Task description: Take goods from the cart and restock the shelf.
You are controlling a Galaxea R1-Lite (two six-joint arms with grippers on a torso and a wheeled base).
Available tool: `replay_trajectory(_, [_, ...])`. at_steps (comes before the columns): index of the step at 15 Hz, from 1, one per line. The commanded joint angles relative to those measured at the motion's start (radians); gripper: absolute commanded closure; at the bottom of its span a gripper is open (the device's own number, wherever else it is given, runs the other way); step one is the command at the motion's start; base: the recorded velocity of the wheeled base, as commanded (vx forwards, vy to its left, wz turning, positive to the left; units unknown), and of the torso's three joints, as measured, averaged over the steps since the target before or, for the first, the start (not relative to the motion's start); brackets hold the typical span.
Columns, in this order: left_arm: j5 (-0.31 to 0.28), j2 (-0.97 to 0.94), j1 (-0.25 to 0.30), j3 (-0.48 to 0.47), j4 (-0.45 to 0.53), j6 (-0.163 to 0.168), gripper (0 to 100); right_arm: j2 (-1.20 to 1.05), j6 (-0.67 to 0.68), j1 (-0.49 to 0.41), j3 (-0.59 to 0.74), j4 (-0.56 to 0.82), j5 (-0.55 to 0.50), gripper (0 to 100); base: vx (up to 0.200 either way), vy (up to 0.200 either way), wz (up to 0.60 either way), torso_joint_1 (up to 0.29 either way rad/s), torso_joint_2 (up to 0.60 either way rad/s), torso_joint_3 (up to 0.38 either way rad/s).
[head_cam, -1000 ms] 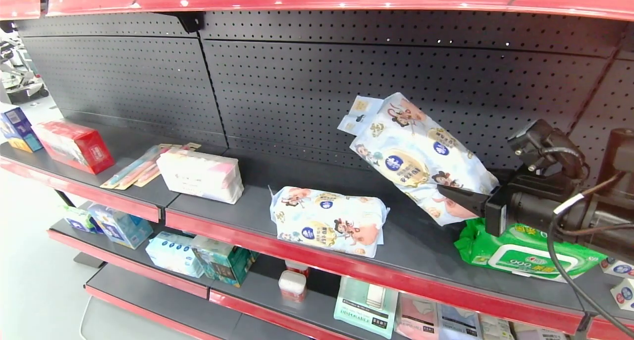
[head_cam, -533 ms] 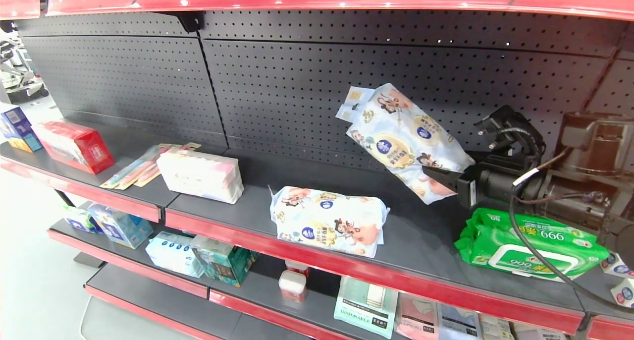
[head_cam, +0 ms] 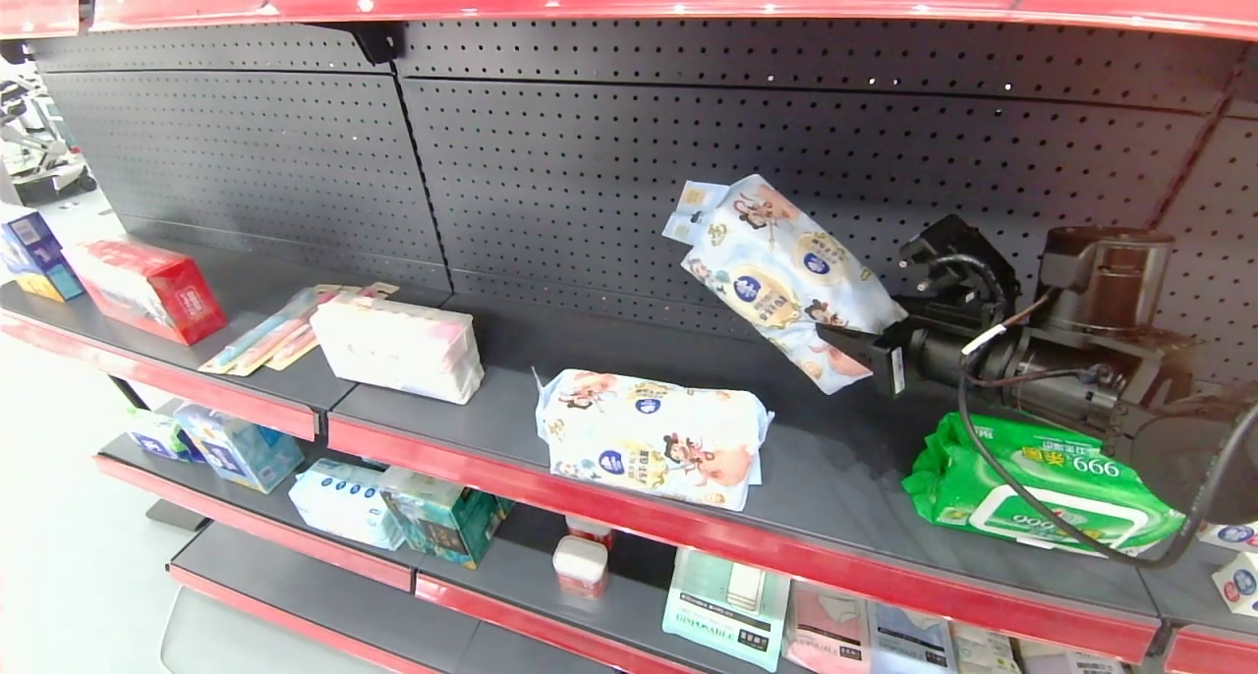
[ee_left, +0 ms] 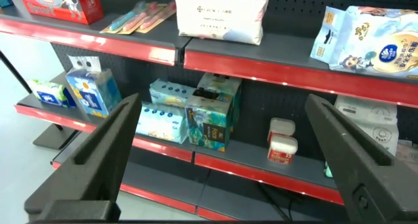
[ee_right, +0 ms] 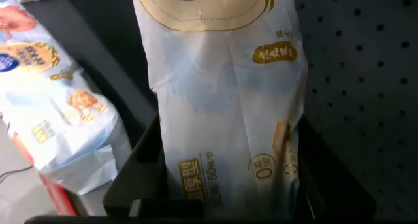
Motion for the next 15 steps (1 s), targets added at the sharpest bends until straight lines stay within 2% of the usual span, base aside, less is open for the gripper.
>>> replay_trajectory(1, [0.000, 0.002, 0.000, 0.000, 0.000, 0.000, 0, 0.054, 0.000, 0.002, -0.024, -0.022, 0.005, 100, 0.000, 0.000, 0.00, 0.000, 0.00, 0.000])
replay_trajectory(8, [0.000, 0.002, 0.000, 0.000, 0.000, 0.000, 0, 0.108, -0.003, 0.008, -0.061, -0.025, 0.076, 100, 0.000, 0.000, 0.00, 0.000, 0.00, 0.000])
replay_trajectory(12, [0.000, 0.002, 0.000, 0.000, 0.000, 0.000, 0, 0.160, -0.029, 0.008, -0.105, -0.025, 0.231, 100, 0.000, 0.000, 0.00, 0.000, 0.00, 0.000])
replay_trajectory(15, [0.000, 0.002, 0.000, 0.000, 0.000, 0.000, 0, 0.179, -0.015, 0.006, -0.119, -0.025, 0.237, 100, 0.000, 0.000, 0.00, 0.000, 0.00, 0.000])
